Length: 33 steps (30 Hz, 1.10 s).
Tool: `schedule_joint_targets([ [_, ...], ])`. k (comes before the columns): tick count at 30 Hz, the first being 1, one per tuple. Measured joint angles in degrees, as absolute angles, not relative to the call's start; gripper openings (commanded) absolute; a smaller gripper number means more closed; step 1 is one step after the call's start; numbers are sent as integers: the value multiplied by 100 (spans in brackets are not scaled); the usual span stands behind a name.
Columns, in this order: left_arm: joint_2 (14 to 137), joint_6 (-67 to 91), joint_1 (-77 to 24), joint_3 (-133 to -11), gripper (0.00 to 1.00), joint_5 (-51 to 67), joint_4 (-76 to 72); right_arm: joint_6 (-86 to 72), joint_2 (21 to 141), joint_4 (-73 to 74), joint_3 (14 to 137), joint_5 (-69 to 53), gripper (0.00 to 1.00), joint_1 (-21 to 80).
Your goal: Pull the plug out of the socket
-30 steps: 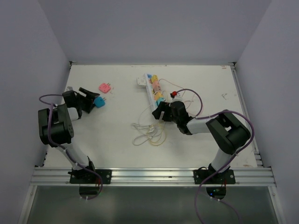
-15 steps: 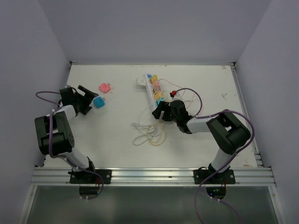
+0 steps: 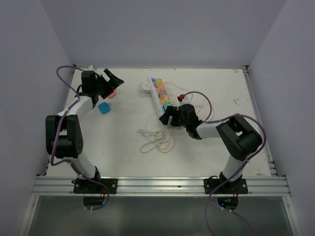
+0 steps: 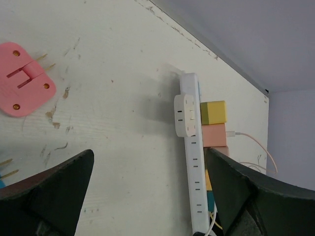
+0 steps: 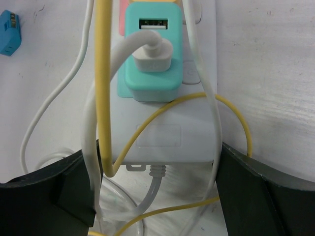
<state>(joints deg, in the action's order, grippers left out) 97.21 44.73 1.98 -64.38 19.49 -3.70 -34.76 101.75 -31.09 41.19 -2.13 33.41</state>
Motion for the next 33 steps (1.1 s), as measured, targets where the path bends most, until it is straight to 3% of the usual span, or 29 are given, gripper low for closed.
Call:
schedule_joint_targets([
  [15,11474,4456,-687,-7745,92,1938,-401,-3304,10390,-3319,4254,-620,0,3304],
  [18,11738,4550,-775,-7894,87,1951,-432,-3295,10422,-3334,4281,-674,0,3304],
  [22,11972,4709,-840,-7966,70,1992,-526,-3277,10442,-3339,4300,-709,0,3304],
  [33,12160,4904,-864,-8036,49,2064,-816,-3277,10495,-3350,4351,-744,0,3306],
])
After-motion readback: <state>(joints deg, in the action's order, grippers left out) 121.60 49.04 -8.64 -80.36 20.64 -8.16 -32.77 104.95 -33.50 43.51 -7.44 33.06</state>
